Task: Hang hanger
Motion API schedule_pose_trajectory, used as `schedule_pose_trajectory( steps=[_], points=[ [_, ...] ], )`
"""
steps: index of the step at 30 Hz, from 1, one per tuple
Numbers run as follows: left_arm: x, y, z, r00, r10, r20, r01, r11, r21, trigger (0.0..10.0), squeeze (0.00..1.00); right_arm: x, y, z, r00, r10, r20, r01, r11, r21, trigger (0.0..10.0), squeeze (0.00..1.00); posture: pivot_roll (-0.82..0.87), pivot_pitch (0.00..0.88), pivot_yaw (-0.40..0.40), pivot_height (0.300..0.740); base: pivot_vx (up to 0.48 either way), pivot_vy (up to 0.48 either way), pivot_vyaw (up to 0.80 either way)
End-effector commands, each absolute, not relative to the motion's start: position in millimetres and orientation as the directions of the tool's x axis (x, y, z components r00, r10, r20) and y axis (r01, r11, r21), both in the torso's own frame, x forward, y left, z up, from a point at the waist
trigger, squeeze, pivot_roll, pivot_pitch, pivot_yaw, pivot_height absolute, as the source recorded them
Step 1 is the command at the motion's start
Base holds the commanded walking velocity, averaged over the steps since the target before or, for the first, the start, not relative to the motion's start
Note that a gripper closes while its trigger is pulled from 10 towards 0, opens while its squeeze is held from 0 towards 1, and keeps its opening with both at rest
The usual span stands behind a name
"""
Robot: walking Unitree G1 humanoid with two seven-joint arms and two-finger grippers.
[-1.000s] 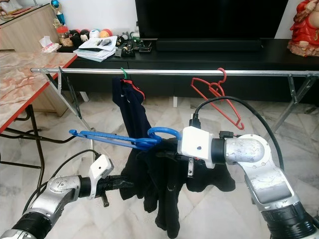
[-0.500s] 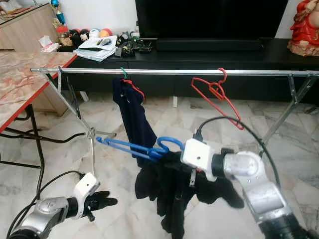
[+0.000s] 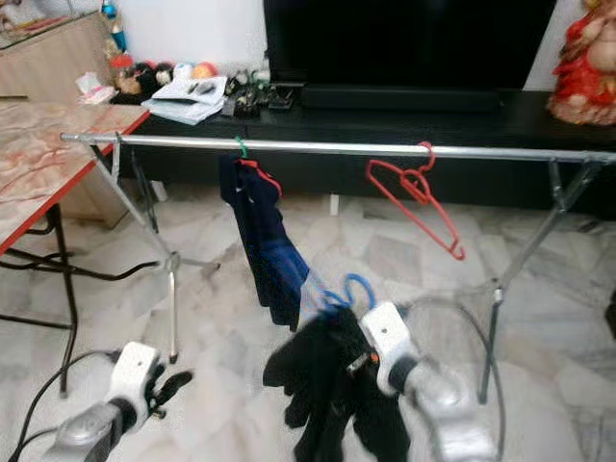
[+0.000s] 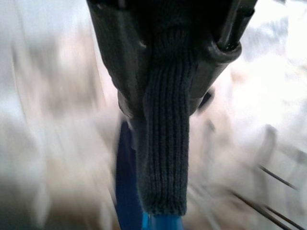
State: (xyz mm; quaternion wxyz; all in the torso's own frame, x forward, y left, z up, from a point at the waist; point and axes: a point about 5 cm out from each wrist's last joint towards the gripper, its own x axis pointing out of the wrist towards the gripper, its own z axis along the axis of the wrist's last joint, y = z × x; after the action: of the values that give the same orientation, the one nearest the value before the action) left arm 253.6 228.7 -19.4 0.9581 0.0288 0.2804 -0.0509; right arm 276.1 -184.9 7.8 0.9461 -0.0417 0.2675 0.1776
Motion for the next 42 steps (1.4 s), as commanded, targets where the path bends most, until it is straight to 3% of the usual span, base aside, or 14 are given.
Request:
schedule_pose_trajectory(
  steps=[1,8,15,16,17,25,42],
  points=[
    [236.0,239.8,-33.6,0.789,-0.006,-0.614,0.034,0.999,0.033,10.0,0.0,272.0,-195.2,-4.7,0.812,0.182,-0.554,-0.197,0.98,0.032,0.0,0.0,0.06,0.0,0.06,0.74,0.0,0.0,0.0],
    [203.4,241.7,-58.6,0.688,0.079,-0.721,-0.078,0.996,0.034,10.0,0.0,240.5,-195.0,-44.9,0.726,0.012,-0.688,0.038,0.998,0.057,0.0,0.0,0.07,0.0,0.053,0.74,0.0,0.0,0.0],
    [190.2,240.5,-67.9,0.64,0.107,-0.761,-0.13,0.991,0.029,10.0,0.0,232.5,-193.1,-53.3,0.702,-0.032,-0.711,0.047,0.999,0.002,0.0,0.0,0.07,0.0,0.052,0.74,0.0,0.0,0.0],
    [185.3,240.3,-70.9,0.622,0.117,-0.774,-0.15,0.988,0.029,10.0,0.0,233.5,-193.5,-53.0,0.704,-0.048,-0.709,0.057,0.998,-0.011,4.2,0.0,0.06,0.0,0.049,0.74,0.0,0.0,0.0],
    [181.8,240.0,-73.0,0.609,0.124,-0.783,-0.16,0.987,0.032,10.0,0.0,237.5,-194.0,-50.1,0.72,-0.057,-0.692,0.07,0.997,-0.01,10.0,0.0,0.06,0.0,0.047,0.74,0.0,0.0,0.0],
    [176.7,235.4,-77.4,0.585,0.123,-0.802,-0.201,0.98,0.004,10.0,0.0,251.0,-194.8,-40.2,0.76,-0.069,-0.646,0.086,0.996,-0.005,10.0,0.0,0.05,0.0,0.045,0.74,0.0,0.086,0.0],
    [165.1,233.3,-83.9,0.534,0.117,-0.838,-0.181,0.983,0.022,10.0,0.0,256.7,-190.8,-36.3,0.78,-0.078,-0.621,0.092,0.996,-0.01,10.0,0.0,0.06,0.0,0.056,0.74,0.0,0.467,0.0]
  ],
)
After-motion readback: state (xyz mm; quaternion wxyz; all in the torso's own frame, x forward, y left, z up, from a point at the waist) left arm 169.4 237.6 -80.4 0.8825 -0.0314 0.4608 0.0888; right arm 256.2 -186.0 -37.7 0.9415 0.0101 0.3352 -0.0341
